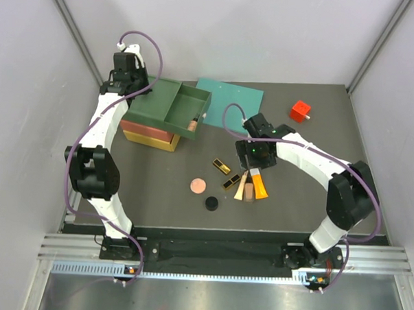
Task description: Organize the makeup
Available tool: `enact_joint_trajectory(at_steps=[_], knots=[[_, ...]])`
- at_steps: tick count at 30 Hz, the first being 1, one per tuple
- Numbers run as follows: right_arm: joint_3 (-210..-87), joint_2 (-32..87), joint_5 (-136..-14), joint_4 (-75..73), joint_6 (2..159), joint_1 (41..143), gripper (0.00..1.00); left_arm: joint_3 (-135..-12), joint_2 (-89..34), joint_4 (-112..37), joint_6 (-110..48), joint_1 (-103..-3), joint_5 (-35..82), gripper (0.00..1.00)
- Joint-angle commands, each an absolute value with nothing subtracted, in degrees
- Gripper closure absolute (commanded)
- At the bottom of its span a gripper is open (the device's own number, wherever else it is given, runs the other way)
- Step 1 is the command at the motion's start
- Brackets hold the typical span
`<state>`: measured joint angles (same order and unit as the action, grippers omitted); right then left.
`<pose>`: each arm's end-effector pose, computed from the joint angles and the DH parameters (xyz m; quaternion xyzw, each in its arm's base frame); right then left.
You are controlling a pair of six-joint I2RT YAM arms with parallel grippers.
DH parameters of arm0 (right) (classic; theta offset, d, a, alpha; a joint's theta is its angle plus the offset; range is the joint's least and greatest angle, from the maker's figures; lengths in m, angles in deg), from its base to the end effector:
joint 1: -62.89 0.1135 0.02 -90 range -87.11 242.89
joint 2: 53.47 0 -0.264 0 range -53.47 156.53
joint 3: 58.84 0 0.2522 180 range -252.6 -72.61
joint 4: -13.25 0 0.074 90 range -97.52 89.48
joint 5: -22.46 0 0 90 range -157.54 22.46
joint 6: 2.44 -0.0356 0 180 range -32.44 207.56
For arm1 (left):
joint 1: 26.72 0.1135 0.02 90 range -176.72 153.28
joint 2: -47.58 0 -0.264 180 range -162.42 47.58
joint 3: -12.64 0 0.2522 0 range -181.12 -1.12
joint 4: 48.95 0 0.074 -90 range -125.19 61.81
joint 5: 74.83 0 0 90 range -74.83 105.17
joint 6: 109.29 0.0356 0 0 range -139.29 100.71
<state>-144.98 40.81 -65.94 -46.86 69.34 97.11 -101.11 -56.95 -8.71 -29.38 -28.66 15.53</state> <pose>0.2734 0.1847 0.2393 -0.1341 0.9728 0.0710 0.1753 0.4288 -0.0147 0.3530 -0.0603 0.8683 -0.0543 0.4893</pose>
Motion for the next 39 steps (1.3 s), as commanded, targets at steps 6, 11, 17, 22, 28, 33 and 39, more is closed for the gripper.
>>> enact_joint_trajectory(at_steps=[6, 11, 17, 22, 28, 33, 39], knots=[[-142.13, 43.03, -57.62, -44.38, 67.7, 96.82, 0.35, -95.7, -61.23, 4.27, -28.25, -28.57, 14.91, 1.0], [-140.46, 45.32, -56.73, -42.44, 66.91, 96.73, 0.41, -94.99, -60.97, 3.92, -28.25, -28.57, 14.91, 1.0], [-139.66, 47.51, -57.08, -38.93, 66.64, 96.73, 0.41, -95.08, -60.79, 3.92, -28.17, -28.57, 14.91, 1.0], [-140.02, 50.67, -57.52, -36.12, 66.99, 96.47, 0.42, -95.08, -60.79, 4.0, -28.17, -28.57, 14.91, 1.0], [-139.49, 51.57, -59.19, -34.36, 67.78, 96.29, 0.74, -94.82, -60.62, 3.92, -28.17, -28.57, 14.91, 1.0], [-139.75, 48.06, -58.23, -33.65, 67.96, 95.5, 0.96, -94.55, -60.62, 3.92, -28.17, -28.57, 14.91, 1.0], [-146.42, 44.54, -59.02, -35.4, 68.75, 94.88, 0.98, -94.73, -60.79, 3.92, -28.17, -28.57, 14.91, 1.0]])
